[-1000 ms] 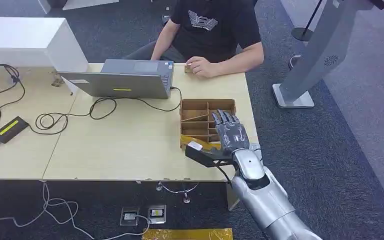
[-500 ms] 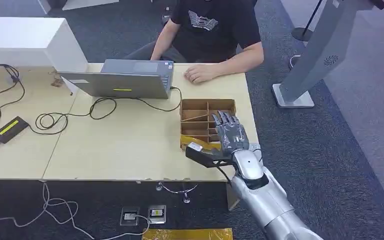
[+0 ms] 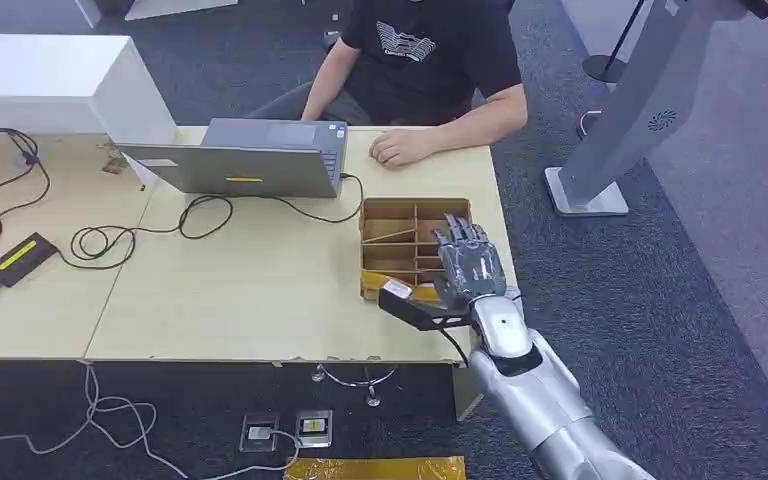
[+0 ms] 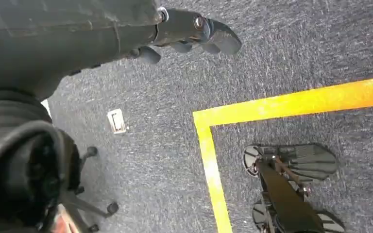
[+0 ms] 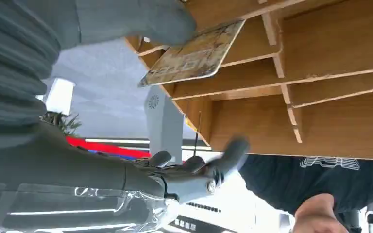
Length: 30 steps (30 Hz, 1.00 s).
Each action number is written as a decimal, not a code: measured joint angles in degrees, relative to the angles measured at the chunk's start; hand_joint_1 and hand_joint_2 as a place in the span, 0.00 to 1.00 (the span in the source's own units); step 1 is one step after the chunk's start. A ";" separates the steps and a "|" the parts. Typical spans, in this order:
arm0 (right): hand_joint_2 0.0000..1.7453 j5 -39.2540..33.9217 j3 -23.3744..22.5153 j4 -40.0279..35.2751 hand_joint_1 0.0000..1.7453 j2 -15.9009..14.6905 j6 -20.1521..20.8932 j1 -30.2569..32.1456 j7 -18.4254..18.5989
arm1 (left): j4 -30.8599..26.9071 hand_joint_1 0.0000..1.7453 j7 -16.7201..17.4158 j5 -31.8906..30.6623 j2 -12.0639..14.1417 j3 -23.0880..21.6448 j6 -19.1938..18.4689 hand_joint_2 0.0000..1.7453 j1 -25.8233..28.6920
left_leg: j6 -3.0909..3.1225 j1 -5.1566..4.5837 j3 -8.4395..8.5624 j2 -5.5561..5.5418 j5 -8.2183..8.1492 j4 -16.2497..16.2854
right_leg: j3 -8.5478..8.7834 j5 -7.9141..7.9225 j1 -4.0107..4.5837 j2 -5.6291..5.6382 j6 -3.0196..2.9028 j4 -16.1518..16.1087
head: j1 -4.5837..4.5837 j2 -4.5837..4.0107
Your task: Pass the card to the sensor for recognition and then transmit it.
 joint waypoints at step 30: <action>1.00 0.50 -0.22 0.00 1.00 -1.18 -0.55 0.96 -0.70 | 0.00 0.00 -0.41 0.00 0.02 -1.27 0.00 0.00 0.00 | 0.00 0.00 0.03 0.02 0.00 0.00 | 0.01 0.00 0.00 0.02 0.00 0.00 | 0.00 0.00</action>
